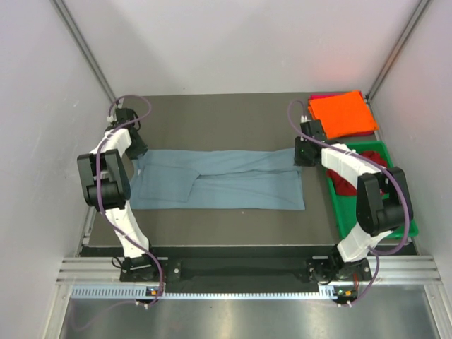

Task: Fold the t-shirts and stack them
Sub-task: Fold the tshirt

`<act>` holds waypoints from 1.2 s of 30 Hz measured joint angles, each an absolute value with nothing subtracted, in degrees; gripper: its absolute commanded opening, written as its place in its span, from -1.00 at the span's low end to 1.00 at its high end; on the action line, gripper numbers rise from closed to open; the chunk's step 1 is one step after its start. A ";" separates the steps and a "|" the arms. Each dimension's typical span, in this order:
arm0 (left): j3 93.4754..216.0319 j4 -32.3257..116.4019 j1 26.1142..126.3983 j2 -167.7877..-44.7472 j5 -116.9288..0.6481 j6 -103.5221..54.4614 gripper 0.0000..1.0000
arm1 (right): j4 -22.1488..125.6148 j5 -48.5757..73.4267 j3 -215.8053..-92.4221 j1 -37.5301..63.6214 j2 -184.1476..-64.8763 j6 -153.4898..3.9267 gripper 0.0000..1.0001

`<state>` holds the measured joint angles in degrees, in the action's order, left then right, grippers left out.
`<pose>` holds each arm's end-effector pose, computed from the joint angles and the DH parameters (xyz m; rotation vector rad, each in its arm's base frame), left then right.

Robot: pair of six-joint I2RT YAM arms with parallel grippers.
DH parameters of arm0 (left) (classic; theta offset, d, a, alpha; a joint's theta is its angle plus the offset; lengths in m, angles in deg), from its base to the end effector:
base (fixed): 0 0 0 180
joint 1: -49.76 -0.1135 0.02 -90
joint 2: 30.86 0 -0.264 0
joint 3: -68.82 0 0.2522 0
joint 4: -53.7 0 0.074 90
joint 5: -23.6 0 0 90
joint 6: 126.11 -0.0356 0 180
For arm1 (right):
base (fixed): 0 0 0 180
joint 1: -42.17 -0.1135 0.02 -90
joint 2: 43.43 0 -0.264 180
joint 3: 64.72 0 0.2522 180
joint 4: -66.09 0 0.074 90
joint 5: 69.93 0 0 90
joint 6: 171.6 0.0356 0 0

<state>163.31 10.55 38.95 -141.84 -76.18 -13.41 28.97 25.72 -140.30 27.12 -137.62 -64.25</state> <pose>0.4030 0.0831 0.1943 -0.8055 2.4665 0.1478 0.3292 0.0849 0.2059 0.0896 2.5377 0.0981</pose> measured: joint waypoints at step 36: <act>178.61 8.95 38.21 -154.52 -73.14 -16.45 -1.00 | 34.72 4.01 -152.87 38.25 -154.76 -72.86 -0.29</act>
<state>178.61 8.95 38.21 -154.52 -73.14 -16.45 34.72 4.01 -152.87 38.25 -154.76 -72.86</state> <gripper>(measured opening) 0.026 0.365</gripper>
